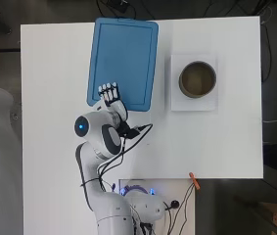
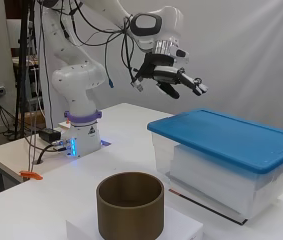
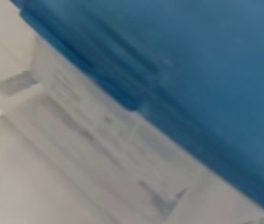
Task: Teleoperate dual arm-hand system to remove items from a box
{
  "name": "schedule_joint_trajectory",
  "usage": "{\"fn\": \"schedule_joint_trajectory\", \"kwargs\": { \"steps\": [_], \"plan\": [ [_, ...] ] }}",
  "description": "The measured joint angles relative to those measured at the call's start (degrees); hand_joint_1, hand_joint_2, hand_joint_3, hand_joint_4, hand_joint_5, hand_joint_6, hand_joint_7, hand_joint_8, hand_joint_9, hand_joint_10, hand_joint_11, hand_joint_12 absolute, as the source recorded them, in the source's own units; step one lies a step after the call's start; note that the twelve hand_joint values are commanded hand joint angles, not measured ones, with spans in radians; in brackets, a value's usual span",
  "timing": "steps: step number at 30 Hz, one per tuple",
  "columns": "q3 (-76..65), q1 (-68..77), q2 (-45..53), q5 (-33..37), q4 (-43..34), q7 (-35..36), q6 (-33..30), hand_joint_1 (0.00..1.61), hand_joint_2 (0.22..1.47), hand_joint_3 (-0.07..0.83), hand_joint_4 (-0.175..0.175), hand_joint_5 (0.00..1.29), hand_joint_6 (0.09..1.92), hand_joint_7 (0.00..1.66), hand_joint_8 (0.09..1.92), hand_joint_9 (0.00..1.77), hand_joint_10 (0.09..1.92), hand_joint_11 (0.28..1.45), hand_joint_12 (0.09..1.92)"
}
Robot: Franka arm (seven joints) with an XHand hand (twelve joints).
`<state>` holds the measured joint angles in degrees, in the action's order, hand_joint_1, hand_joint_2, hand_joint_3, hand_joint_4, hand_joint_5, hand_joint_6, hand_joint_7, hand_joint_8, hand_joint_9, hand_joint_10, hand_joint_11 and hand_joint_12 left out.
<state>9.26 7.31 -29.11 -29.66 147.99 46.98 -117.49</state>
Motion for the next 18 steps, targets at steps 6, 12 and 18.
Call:
{"fn": "schedule_joint_trajectory", "kwargs": {
  "steps": [6,12,18],
  "plan": [
    [0.4,-0.2,1.9,19.5,3.7,-5.1,-1.1,0.24,0.89,-0.016,-0.126,0.0,0.09,0.05,0.09,0.21,0.09,0.39,0.09],
    [5.9,-0.6,7.8,-1.2,2.2,-12.9,-0.3,0.36,0.88,-0.008,-0.069,0.0,0.09,0.03,0.09,0.18,0.09,0.36,0.09],
    [11.7,-0.4,11.9,-11.7,-1.1,-17.0,2.6,0.86,1.18,0.024,-0.034,0.17,0.09,0.2,0.09,0.38,0.09,0.43,0.09]
  ]
}}
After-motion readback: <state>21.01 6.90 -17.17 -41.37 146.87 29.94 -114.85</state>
